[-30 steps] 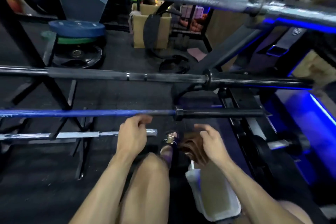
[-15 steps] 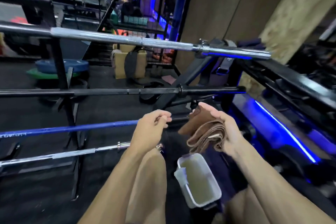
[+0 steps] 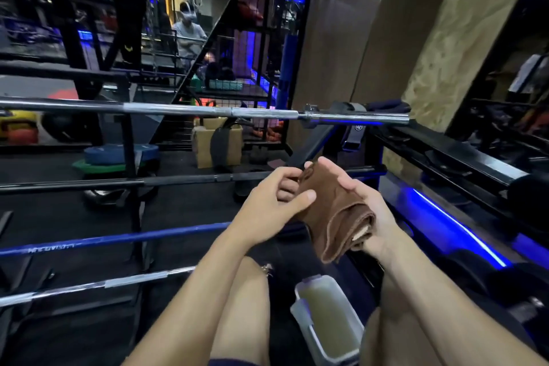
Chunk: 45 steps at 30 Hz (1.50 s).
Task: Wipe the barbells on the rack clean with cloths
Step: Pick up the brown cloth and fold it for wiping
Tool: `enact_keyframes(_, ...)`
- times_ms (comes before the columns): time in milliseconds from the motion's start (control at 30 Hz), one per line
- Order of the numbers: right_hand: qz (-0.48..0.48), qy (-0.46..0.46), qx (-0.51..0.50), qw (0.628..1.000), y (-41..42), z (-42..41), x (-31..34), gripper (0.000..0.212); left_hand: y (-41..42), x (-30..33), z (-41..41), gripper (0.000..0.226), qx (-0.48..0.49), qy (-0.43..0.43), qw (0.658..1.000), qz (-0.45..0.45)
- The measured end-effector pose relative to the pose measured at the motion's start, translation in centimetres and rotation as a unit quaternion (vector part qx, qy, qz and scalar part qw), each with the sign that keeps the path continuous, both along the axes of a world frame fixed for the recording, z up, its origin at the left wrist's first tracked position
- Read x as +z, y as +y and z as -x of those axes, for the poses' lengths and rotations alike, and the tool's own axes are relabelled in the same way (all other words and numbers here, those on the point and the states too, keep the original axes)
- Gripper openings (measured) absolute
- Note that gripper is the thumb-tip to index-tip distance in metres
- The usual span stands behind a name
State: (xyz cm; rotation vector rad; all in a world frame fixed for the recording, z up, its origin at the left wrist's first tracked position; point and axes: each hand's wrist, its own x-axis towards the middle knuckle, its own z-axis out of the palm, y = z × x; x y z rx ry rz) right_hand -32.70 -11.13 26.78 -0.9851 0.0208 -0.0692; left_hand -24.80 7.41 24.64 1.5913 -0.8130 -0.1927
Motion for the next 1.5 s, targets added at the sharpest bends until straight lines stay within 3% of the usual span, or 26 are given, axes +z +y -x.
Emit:
enact_keyframes(133, 0.016, -0.002, 0.040, 0.999, 0.7, 0.5, -0.1, 0.050, 1.1, 1.5, 1.3, 0.022, 0.033, -0.025, 0.999, -0.027)
enact_keyframes(300, 0.014, 0.012, 0.062, 0.998, 2.7, 1.5, 0.4, 0.049, 3.9, 3.0, 3.2, 0.012, 0.094, -0.108, 0.983, -0.113)
enact_keyframes(400, 0.034, -0.005, 0.088, 0.995, 4.0, 2.3, 1.4, 0.042, 5.6, 4.3, 4.7, 0.018, 0.129, -0.156, 0.973, -0.115)
enact_keyframes(533, 0.159, -0.019, 0.149, 0.976, 4.0, 3.2, 2.3, 0.054, 6.8, 5.0, 5.5, 0.019, 0.168, -0.179, 0.966, -0.081)
enact_keyframes(633, 0.296, -0.049, 0.150, 0.942, 4.2, 2.9, 1.8, 0.048, 6.6, 4.6, 5.3, 0.020, 0.185, -0.184, 0.961, -0.087)
enact_keyframes(833, 0.353, -0.021, 0.114, 0.928, 4.8, 1.0, 0.0, 0.040, 6.1, 2.2, 4.6, 0.022, 0.192, -0.076, 0.978, -0.042)
enact_keyframes(1100, 0.385, 0.088, 0.183, 0.900, 5.9, -3.1, -5.8, 0.034, 8.2, -5.7, 2.1, 0.019, 0.203, 0.082, 0.974, -0.052)
enact_keyframes(1233, 0.368, 0.144, 0.189, 0.899, 6.4, -5.9, -10.4, 0.038, 8.0, -10.1, -1.2, 0.018, 0.194, 0.129, 0.969, -0.078)
enact_keyframes(1500, 0.373, 0.224, 0.130, 0.891, 4.4, -13.5, -17.3, 0.022, 4.4, -17.2, -8.1, 0.010, 0.205, 0.185, 0.945, -0.175)
